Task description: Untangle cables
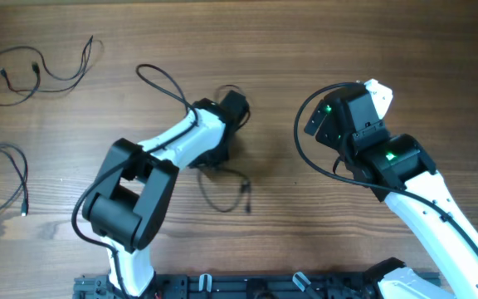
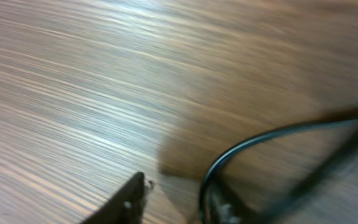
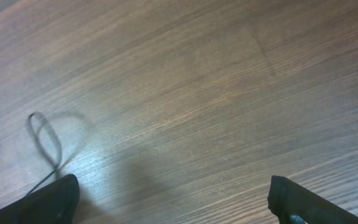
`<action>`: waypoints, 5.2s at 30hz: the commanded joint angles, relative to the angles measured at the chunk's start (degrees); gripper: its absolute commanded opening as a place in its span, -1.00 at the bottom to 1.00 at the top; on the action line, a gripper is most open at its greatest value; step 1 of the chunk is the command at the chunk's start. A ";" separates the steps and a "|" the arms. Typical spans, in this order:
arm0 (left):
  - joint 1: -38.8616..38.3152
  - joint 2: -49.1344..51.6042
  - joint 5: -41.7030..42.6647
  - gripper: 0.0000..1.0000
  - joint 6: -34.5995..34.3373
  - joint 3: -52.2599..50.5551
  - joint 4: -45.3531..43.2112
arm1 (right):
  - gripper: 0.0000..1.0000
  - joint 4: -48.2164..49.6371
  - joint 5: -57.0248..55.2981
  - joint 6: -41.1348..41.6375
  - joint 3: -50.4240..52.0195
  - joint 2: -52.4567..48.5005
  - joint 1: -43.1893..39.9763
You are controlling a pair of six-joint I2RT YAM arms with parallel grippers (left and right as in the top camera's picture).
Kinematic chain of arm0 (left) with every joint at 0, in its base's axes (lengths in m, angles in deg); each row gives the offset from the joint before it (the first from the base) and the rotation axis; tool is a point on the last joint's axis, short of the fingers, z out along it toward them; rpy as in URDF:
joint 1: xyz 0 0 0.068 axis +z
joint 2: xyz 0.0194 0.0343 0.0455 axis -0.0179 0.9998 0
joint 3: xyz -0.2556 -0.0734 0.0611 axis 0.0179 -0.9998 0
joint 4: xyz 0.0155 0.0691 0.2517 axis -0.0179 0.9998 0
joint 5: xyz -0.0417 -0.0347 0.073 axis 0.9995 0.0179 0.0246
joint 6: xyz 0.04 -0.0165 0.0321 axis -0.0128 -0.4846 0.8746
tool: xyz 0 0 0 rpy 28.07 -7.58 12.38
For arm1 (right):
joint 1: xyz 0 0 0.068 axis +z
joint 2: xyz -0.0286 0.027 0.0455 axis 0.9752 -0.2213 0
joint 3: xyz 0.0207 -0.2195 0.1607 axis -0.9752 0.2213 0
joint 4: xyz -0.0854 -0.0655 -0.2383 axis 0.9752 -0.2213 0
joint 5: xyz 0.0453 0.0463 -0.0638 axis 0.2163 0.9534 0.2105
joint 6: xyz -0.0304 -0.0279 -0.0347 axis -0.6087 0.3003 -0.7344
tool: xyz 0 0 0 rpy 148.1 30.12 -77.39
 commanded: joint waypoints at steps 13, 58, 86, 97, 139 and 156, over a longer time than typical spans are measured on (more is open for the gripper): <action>35.54 -18.62 -7.65 -0.92 63.65 8.94 -12.87 | 1.00 6.69 -0.24 1.53 -0.24 0.26 0.02; 38.25 -58.69 45.18 1.00 68.72 8.83 -4.81 | 1.00 6.95 0.15 7.02 -0.24 -5.53 0.02; 38.25 -109.37 27.04 1.00 32.92 8.46 23.26 | 1.00 6.93 0.15 7.04 -0.24 -5.53 0.02; 38.32 -113.04 27.15 1.00 29.73 -2.89 12.55 | 0.99 6.95 0.15 7.04 -0.24 -5.53 0.02; 37.92 -112.98 22.77 1.00 17.75 -70.66 -50.31 | 1.00 6.95 0.15 7.02 -0.24 -5.53 0.02; 37.94 -112.87 22.80 1.00 49.53 -70.66 -50.27 | 1.00 6.95 0.15 7.04 -0.24 -5.53 0.02</action>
